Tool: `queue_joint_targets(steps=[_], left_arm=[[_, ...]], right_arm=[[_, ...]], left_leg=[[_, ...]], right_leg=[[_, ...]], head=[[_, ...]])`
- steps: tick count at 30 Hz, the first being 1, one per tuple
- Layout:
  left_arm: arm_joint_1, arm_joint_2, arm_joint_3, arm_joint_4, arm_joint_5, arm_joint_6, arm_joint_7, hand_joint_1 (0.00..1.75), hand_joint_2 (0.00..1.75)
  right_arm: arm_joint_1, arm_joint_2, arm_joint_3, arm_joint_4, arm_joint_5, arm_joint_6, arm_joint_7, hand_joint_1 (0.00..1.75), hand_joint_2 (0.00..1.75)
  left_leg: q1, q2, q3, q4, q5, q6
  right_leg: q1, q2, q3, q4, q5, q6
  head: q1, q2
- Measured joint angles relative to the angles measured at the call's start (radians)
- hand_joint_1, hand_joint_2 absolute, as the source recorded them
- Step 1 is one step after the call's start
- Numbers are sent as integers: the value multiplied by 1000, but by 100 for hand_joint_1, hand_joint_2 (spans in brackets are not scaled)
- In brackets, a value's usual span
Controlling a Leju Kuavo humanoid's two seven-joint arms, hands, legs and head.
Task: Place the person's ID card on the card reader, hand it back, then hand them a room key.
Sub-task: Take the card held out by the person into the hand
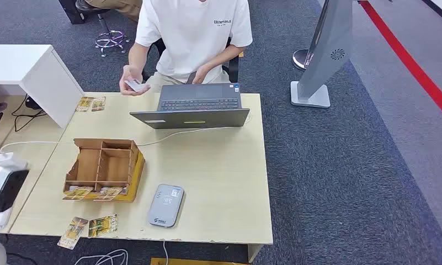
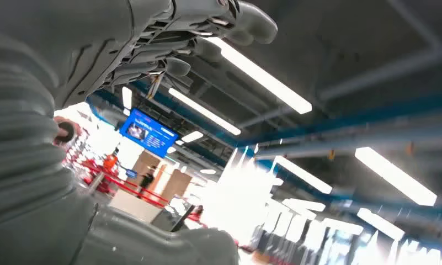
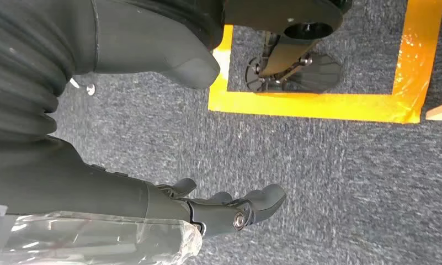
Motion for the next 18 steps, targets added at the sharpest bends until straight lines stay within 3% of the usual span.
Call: queue_joint_targets(steps=[5,9,18], left_arm=[[-165,122,-118,211,-61,-37,72,0,175],[-253,187,-201,333,-105,-64,116,0,175],[-353,216,-319,460,-119,-56,125,0,175]], right_arm=[[-1,0,0,0,-5,4,6,0,175],[1,0,0,0,-13,12,3,0,175],[1,0,0,0,-18,10,16,0,175]], left_leg=[[0,8,-3,0,3,-2],[0,12,-4,0,2,-2],[0,12,-6,0,2,-1]], right_leg=[[0,8,-5,1,6,-2],[0,13,-8,1,8,0],[0,13,-9,0,8,0]], head=[[0,0],[0,0],[0,0]])
